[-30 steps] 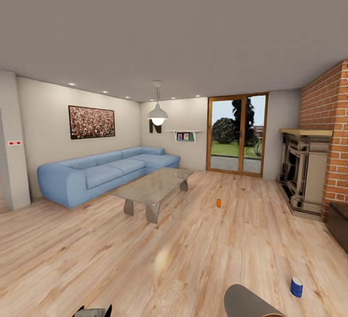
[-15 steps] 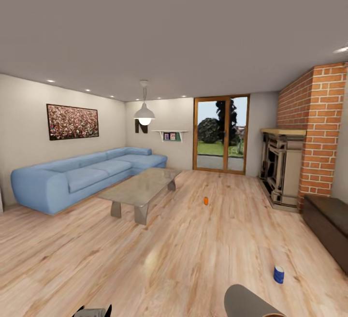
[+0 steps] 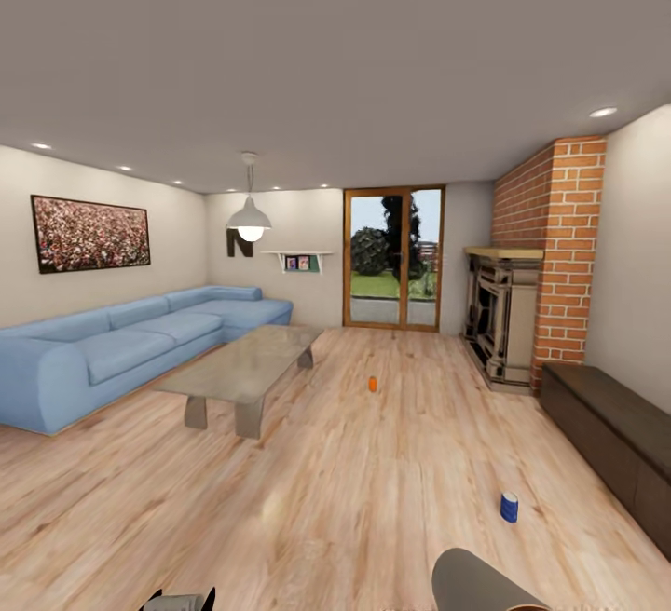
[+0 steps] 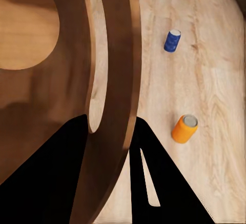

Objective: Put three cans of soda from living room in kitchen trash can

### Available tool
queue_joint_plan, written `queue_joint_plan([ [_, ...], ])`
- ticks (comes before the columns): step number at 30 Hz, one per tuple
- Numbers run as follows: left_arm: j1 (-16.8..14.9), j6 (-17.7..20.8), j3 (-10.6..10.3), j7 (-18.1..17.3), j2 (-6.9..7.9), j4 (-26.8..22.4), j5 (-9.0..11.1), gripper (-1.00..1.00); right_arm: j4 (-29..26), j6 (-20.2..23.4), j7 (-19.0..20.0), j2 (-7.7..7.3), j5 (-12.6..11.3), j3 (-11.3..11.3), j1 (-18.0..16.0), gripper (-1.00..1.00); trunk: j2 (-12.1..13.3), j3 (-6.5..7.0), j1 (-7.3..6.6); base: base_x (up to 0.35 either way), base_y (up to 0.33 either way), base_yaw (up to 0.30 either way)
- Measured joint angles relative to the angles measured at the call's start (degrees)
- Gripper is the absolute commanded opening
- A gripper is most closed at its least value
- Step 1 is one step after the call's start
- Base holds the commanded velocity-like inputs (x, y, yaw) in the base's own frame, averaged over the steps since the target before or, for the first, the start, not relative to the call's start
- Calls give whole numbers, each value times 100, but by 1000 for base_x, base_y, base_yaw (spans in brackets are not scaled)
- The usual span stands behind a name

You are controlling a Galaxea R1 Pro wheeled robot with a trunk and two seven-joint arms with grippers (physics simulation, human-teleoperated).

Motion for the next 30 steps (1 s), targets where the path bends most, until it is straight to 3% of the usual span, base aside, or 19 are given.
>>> queue_joint_plan([
  [30,2,0,0,0,0,0,0,100,0,0,0,0,-2,-4,0,-100,0,0,0,0,280,-249],
])
